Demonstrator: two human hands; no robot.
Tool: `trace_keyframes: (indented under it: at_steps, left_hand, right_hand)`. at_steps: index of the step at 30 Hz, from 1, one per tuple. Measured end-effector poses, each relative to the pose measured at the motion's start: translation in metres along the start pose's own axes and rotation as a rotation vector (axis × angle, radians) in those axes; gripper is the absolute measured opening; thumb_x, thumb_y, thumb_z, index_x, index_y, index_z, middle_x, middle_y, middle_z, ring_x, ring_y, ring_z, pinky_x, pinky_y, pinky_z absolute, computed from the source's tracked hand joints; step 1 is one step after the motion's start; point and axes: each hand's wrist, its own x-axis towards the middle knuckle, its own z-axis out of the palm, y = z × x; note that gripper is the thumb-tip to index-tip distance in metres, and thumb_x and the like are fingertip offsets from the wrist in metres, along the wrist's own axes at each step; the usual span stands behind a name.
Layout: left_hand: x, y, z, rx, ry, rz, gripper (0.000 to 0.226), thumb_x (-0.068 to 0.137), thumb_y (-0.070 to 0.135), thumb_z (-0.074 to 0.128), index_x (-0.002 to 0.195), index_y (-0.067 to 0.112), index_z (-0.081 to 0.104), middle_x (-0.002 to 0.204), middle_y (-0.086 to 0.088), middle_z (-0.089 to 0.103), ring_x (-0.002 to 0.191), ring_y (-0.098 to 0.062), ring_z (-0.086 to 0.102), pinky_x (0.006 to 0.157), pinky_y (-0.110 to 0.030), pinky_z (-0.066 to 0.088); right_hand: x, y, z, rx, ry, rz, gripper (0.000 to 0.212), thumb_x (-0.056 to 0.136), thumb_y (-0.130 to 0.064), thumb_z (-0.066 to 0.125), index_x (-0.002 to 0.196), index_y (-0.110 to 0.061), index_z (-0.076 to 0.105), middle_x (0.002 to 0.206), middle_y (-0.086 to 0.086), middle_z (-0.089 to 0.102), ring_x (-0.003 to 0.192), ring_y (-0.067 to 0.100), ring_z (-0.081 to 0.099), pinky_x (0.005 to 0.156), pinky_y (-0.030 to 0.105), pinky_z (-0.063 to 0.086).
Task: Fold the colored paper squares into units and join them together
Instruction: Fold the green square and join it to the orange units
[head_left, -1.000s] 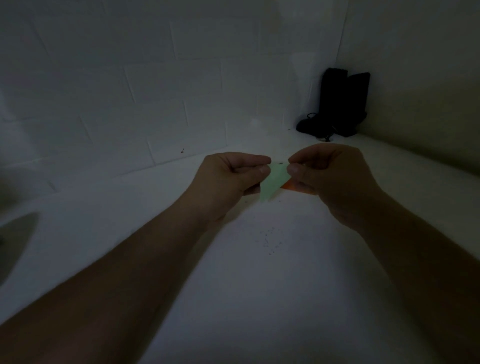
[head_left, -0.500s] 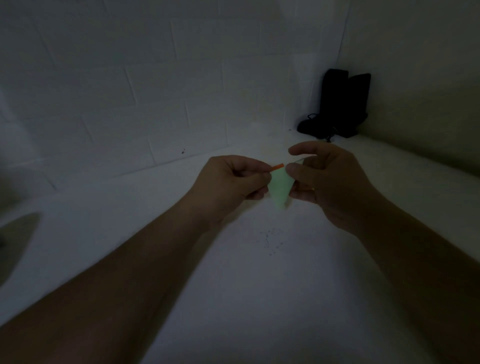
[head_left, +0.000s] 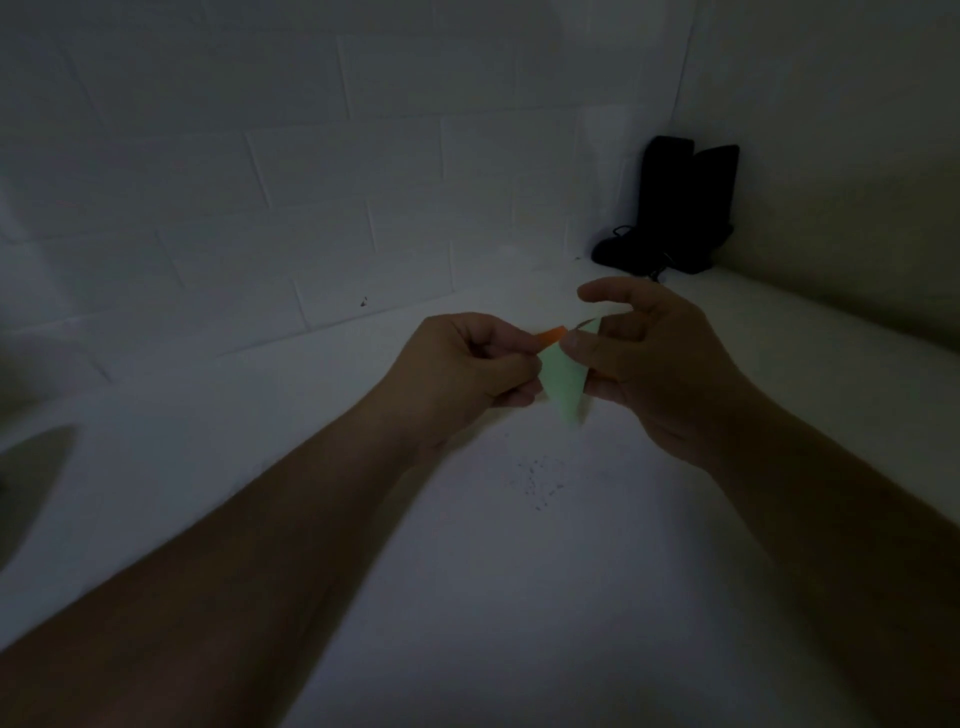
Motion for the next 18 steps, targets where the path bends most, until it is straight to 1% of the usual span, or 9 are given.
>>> trace_keyframes:
  at_steps: [3,5,7,10,12,15,16,18]
  left_hand:
    - [-0.0009,0.0001,0.0027,-0.017,-0.008,0.003,0.007,0.091,-0.006,0.069,0.096,-0.002,0.073,0.085,-0.024,0.074,0.068,-0.02,0.071,0.069,-0.028,0.062]
    - [-0.0004,-0.0003,0.0032,-0.012,-0.004,-0.001,0.008,0.091,-0.006,0.07,0.098,-0.004,0.073,0.082,-0.021,0.075,0.067,-0.02,0.072,0.068,-0.028,0.062]
    - [-0.0002,0.0001,0.0028,-0.01,-0.003,-0.008,0.008,0.091,-0.005,0.07,0.098,-0.005,0.073,0.083,-0.022,0.075,0.069,-0.021,0.073,0.068,-0.028,0.061]
    - [-0.0001,0.0014,0.002,-0.001,0.003,-0.002,0.008,0.091,-0.006,0.069,0.094,-0.001,0.075,0.081,-0.021,0.075,0.067,-0.021,0.072,0.067,-0.028,0.061]
    - [0.0001,0.0016,0.002,0.008,0.01,0.002,0.01,0.091,-0.006,0.069,0.091,0.002,0.075,0.078,-0.019,0.075,0.065,-0.019,0.072,0.066,-0.028,0.061]
    - [-0.0002,0.0015,0.0016,0.034,0.008,0.004,0.007,0.091,-0.006,0.07,0.094,-0.001,0.074,0.077,-0.018,0.075,0.065,-0.018,0.072,0.067,-0.029,0.062]
    - [-0.0003,0.0015,0.0014,0.032,0.011,0.002,0.007,0.091,-0.006,0.07,0.096,-0.003,0.074,0.076,-0.017,0.075,0.064,-0.017,0.072,0.066,-0.029,0.062]
    - [-0.0001,0.0018,0.0015,0.017,0.022,-0.002,0.008,0.091,-0.007,0.069,0.098,-0.004,0.073,0.074,-0.015,0.074,0.062,-0.016,0.071,0.066,-0.028,0.062]
  right_hand:
    - [-0.0005,0.0045,0.0033,-0.07,-0.016,0.015,0.052,0.082,0.0,0.078,0.124,-0.021,0.059,0.091,0.009,0.075,0.088,0.021,0.076,0.077,0.042,0.062]
    - [0.0004,0.0053,0.0034,-0.066,-0.011,0.012,0.055,0.079,0.001,0.08,0.125,-0.022,0.06,0.09,0.011,0.076,0.086,0.021,0.076,0.077,0.043,0.063]
    - [0.0011,0.0038,0.0019,-0.059,-0.006,0.016,0.059,0.078,0.002,0.08,0.127,-0.023,0.059,0.087,0.01,0.076,0.086,0.021,0.076,0.077,0.044,0.062]
    - [0.0024,0.0023,-0.0004,-0.019,-0.013,0.034,0.061,0.086,0.002,0.073,0.139,-0.02,0.053,0.09,0.01,0.075,0.09,0.024,0.075,0.08,0.047,0.062]
    - [0.0025,0.0014,-0.0008,-0.004,-0.025,0.043,0.062,0.092,0.003,0.065,0.147,-0.019,0.046,0.095,0.01,0.074,0.094,0.025,0.074,0.081,0.045,0.062]
    - [0.0035,0.001,0.0013,-0.011,-0.02,0.056,0.06,0.096,0.003,0.058,0.149,-0.02,0.043,0.093,0.004,0.071,0.092,0.022,0.073,0.077,0.039,0.062]
    - [0.004,0.0013,0.0019,-0.012,-0.013,0.064,0.059,0.097,0.002,0.057,0.149,-0.022,0.043,0.097,0.003,0.066,0.094,0.023,0.071,0.078,0.04,0.062]
    - [0.005,0.0018,0.0016,-0.013,-0.002,0.074,0.057,0.099,0.0,0.056,0.148,-0.025,0.044,0.104,0.003,0.059,0.101,0.028,0.069,0.084,0.047,0.061]
